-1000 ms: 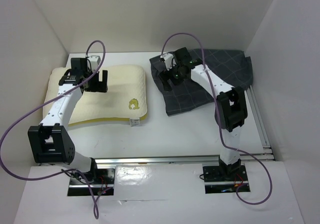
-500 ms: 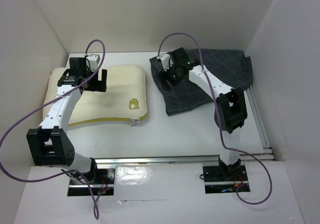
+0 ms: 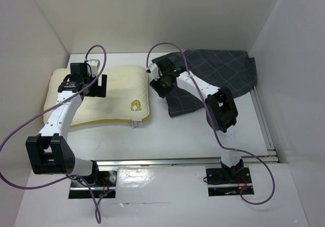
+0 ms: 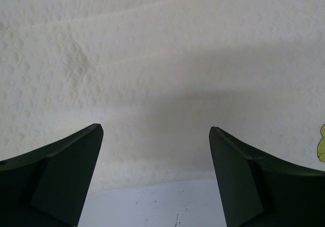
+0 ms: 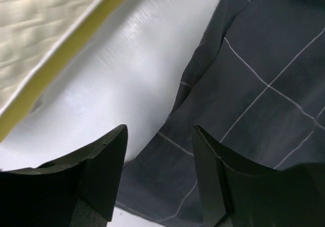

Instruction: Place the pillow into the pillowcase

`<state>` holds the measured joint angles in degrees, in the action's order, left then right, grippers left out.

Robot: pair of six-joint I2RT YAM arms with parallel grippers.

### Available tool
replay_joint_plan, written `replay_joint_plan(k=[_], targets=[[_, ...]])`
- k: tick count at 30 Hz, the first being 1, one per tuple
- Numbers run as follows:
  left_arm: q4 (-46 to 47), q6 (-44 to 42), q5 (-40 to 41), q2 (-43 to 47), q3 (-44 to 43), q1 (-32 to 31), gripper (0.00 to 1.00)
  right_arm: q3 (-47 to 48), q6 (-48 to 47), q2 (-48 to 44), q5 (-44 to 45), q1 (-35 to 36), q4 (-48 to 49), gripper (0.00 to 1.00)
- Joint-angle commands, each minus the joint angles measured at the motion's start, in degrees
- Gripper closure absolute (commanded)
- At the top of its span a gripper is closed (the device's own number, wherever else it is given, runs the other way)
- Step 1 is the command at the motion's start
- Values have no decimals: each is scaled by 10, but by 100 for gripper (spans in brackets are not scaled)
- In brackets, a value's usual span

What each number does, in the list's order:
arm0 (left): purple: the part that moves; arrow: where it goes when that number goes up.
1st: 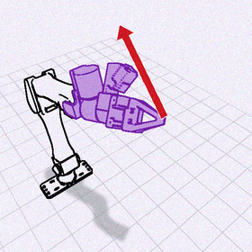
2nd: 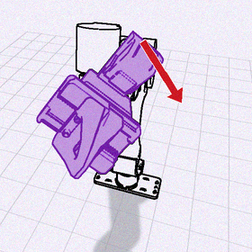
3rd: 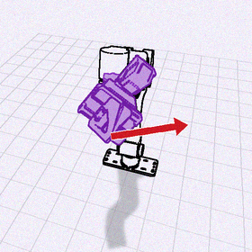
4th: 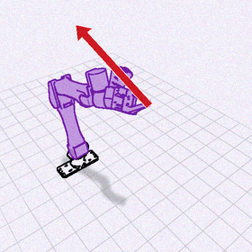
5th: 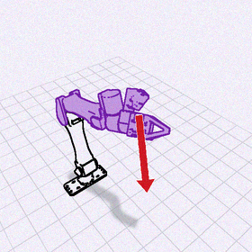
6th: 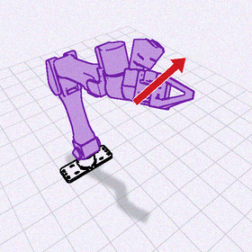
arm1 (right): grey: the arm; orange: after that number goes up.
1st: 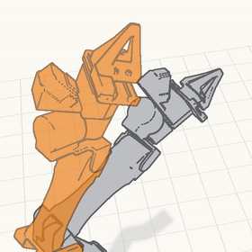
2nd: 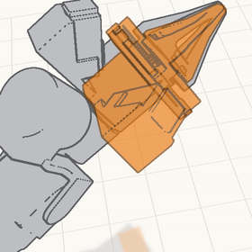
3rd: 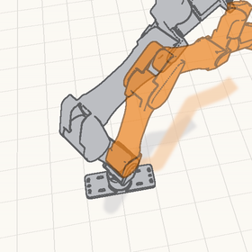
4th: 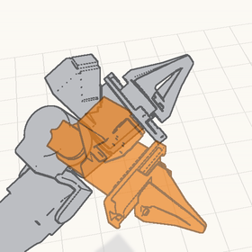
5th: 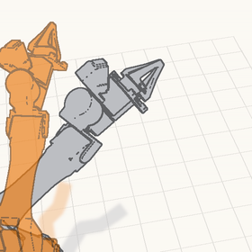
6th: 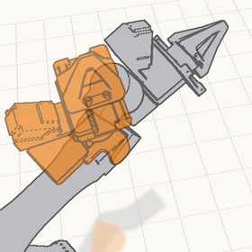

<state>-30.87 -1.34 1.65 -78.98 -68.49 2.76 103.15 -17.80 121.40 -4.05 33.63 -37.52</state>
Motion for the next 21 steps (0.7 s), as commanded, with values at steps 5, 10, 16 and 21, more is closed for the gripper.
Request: replay_joint_plan(k=[5, 10, 16, 21], targets=[[7, -16, 14, 25, 12, -3, 0, 65, 14, 51, 46, -1, 13, 43], [13, -22, 14, 20, 12, -3, 0, 71, 20, 57, 64, -6, 13, 46], [19, -22, 14, 14, 12, -3, 0, 65, 15, 63, 64, -18, 18, 64], [19, -27, 14, 3, 6, -3, 0, 65, 15, 75, 64, -30, 13, 85]])
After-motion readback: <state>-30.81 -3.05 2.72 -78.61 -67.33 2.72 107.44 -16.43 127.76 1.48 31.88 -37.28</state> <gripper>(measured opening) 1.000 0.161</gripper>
